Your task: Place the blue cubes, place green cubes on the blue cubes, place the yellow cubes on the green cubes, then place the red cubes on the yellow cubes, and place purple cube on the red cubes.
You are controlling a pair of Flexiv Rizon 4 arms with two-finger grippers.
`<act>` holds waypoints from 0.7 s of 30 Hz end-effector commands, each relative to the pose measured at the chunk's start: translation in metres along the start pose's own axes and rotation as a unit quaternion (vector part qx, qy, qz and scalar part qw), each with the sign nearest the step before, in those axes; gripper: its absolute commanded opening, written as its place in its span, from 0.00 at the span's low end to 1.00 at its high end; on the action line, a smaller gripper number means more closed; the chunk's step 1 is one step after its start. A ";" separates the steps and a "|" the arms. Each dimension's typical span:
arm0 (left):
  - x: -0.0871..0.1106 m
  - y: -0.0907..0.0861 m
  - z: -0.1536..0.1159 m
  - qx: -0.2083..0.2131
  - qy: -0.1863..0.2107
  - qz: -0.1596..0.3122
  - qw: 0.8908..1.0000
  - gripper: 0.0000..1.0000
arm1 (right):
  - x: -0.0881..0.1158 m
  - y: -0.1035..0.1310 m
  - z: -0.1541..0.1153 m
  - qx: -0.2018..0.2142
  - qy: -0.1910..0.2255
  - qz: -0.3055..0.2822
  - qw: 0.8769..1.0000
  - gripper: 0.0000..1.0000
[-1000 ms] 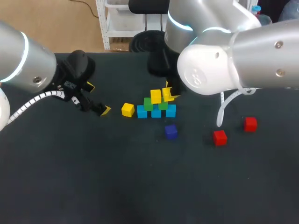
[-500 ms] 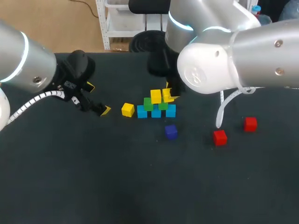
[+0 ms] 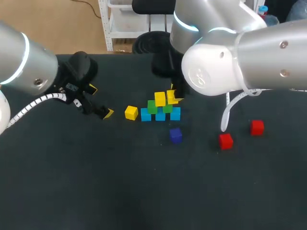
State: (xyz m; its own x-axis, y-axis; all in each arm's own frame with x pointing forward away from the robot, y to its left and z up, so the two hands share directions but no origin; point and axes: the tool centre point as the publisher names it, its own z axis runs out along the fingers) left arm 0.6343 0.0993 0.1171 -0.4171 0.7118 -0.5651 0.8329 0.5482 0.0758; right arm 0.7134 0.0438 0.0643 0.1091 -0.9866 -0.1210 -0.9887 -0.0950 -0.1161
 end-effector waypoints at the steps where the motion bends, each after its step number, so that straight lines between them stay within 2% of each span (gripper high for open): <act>1: 0.001 0.001 0.000 0.002 -0.002 0.001 1.000 1.00 | -0.001 -0.001 0.001 -0.002 -0.001 0.002 1.000 0.00; 21: 0.001 0.001 0.000 0.002 -0.002 0.001 1.000 1.00 | -0.003 -0.003 0.006 -0.004 -0.002 0.004 1.000 0.00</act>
State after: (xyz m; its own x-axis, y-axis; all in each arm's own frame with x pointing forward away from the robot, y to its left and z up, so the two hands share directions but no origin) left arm 0.6343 0.0993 0.1171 -0.4171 0.7118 -0.5651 0.8329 0.5482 0.0758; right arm 0.7148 0.0467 0.0600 0.1020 -0.9867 -0.1264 -0.9901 -0.0885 -0.1086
